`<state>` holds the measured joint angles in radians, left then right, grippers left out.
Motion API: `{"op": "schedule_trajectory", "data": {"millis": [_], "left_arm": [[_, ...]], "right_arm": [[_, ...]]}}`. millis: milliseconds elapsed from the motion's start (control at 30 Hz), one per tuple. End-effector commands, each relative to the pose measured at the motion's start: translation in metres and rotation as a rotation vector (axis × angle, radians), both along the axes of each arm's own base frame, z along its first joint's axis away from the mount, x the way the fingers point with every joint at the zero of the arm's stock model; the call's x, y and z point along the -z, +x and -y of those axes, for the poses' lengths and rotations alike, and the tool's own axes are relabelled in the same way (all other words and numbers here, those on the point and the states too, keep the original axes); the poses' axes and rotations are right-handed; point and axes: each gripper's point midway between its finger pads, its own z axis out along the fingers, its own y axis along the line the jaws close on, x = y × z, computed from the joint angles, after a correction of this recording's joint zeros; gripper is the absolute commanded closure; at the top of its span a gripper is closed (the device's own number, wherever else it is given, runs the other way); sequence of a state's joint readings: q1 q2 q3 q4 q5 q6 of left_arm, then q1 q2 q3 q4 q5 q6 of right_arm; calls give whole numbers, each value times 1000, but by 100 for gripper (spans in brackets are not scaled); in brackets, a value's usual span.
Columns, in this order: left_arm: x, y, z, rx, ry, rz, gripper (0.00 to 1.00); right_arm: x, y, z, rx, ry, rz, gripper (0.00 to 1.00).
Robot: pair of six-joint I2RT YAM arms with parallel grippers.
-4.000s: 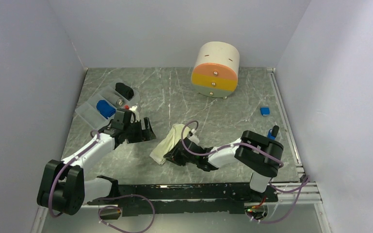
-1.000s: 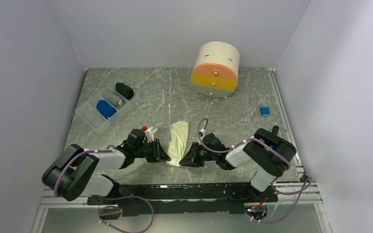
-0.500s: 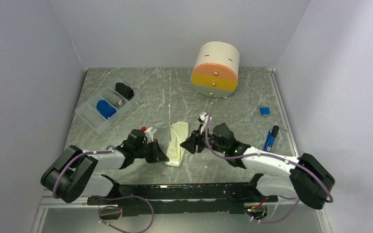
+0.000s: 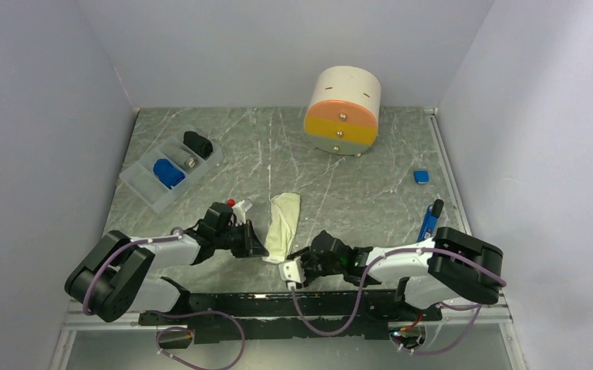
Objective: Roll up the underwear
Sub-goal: Roll the underwear to the center of the board.
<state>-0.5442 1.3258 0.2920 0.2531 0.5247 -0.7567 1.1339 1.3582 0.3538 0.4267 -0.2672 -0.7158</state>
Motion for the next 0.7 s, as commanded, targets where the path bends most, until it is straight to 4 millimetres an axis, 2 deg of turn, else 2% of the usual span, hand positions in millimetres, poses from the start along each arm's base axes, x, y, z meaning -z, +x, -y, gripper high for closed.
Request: {"op": "schedule_trajectory", "data": {"millis": [0,100,400,667], "left_arm": [[22,-5,-20,-8,147,-19,89],[21,-4,-21,-7,150,-12,89],[21,-3,-25,-10,181,0,88],[24,-5,-24,-10,171,-15,87]], "right_arm": [[-11,-1,-15,-139,19,191,56],[-4,-2,-15,-150,-6,211,56],[-9,7,-23,-136,18,268,54],[15,4,-25,-179,-57,237,61]]}}
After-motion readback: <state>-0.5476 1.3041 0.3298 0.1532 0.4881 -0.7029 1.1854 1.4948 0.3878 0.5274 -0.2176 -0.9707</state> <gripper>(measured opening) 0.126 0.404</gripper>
